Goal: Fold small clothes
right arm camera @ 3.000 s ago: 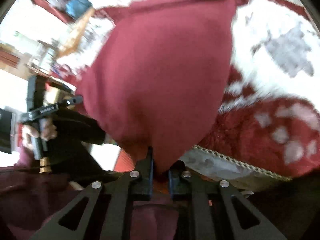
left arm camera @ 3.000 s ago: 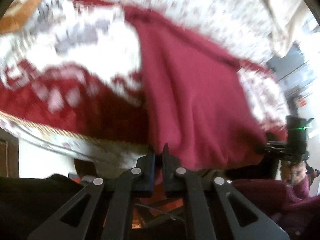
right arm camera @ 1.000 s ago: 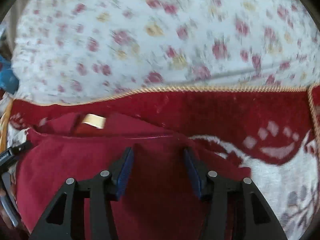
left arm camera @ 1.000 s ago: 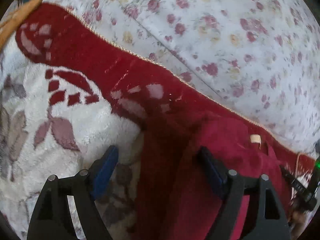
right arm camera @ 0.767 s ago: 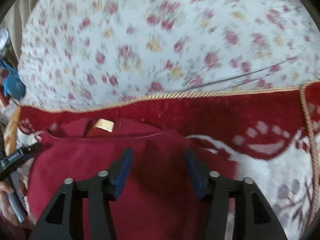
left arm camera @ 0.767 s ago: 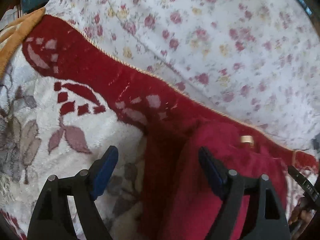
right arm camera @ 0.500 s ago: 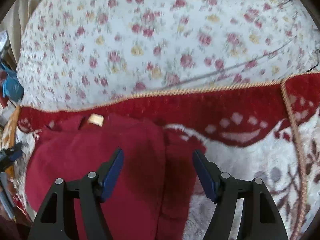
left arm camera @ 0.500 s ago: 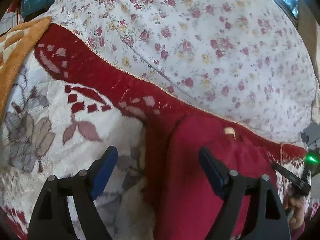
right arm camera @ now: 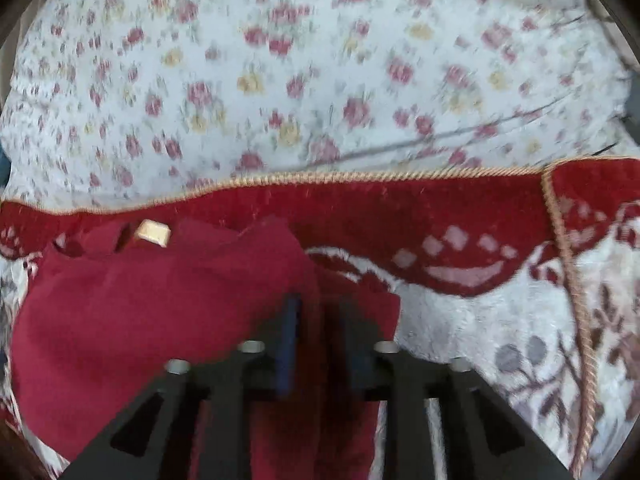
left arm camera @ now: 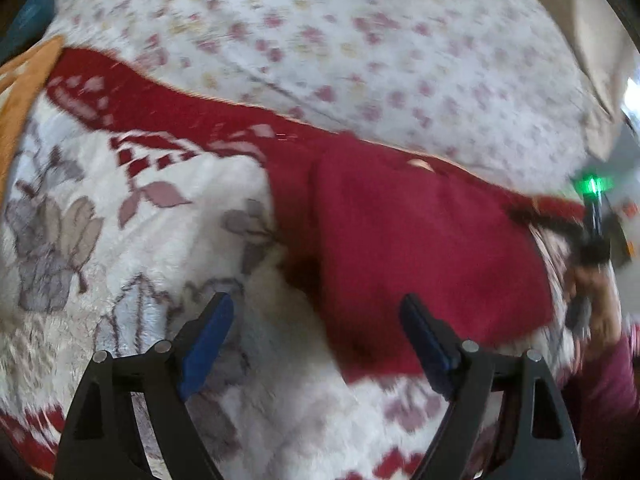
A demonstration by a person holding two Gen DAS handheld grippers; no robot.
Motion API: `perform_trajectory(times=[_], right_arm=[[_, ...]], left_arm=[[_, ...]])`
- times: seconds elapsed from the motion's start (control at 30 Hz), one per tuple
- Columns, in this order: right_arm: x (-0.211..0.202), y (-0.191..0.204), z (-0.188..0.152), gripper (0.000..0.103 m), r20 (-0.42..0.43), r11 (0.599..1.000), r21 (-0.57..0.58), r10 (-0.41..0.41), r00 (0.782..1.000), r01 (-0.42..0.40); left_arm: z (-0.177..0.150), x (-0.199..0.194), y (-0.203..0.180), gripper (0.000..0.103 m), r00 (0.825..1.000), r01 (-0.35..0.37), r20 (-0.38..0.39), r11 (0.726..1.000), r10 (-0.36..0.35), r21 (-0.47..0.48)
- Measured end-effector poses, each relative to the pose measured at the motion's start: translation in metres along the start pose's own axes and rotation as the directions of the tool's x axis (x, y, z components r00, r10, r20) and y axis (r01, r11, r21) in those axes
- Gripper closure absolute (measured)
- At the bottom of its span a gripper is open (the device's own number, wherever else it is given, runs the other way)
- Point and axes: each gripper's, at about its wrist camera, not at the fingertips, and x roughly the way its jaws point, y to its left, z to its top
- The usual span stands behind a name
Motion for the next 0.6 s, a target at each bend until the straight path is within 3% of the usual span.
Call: perform_trajectory(times=[0.07, 0.17, 0.23, 0.4, 0.53, 0.6], right_arm=[[-0.016, 0.025, -0.001, 0.049, 0.013, 0.995, -0.034, 0.091, 0.996, -0.091], [-0.019, 0.073, -0.006, 0.048, -0.027, 0.970, -0.109, 0.216, 0.976, -0.218], [-0.013, 0.106, -0.011, 0.048, -0.069, 0.948, -0.139, 0.278, 0.958, -0.285], [0.001, 0.153, -0.020, 0.048, -0.124, 0.921, -0.202, 0.314, 0.941, -0.334], [0.000, 0.169, -0.030, 0.047, -0.153, 0.908, -0.237, 0.317, 0.936, -0.346], [0.003, 0.172, -0.034, 0.045, -0.163, 0.907, -0.240, 0.314, 0.935, -0.347]], left_arm=[[-0.007, -0.003, -0.003, 0.019, 0.999, 0.049, -0.014, 0.998, -0.049, 0.044], [-0.017, -0.001, -0.006, 0.019, 0.992, 0.119, -0.046, 0.990, -0.116, 0.076], [-0.024, 0.002, -0.009, 0.019, 0.992, 0.119, -0.059, 0.987, -0.113, 0.109], [-0.033, 0.009, -0.007, 0.020, 0.986, 0.144, -0.102, 0.977, -0.129, 0.155], [-0.034, 0.015, 0.001, 0.038, 0.984, 0.141, -0.133, 0.974, -0.118, 0.176], [-0.033, 0.017, 0.002, 0.039, 0.984, 0.141, -0.132, 0.972, -0.118, 0.187]])
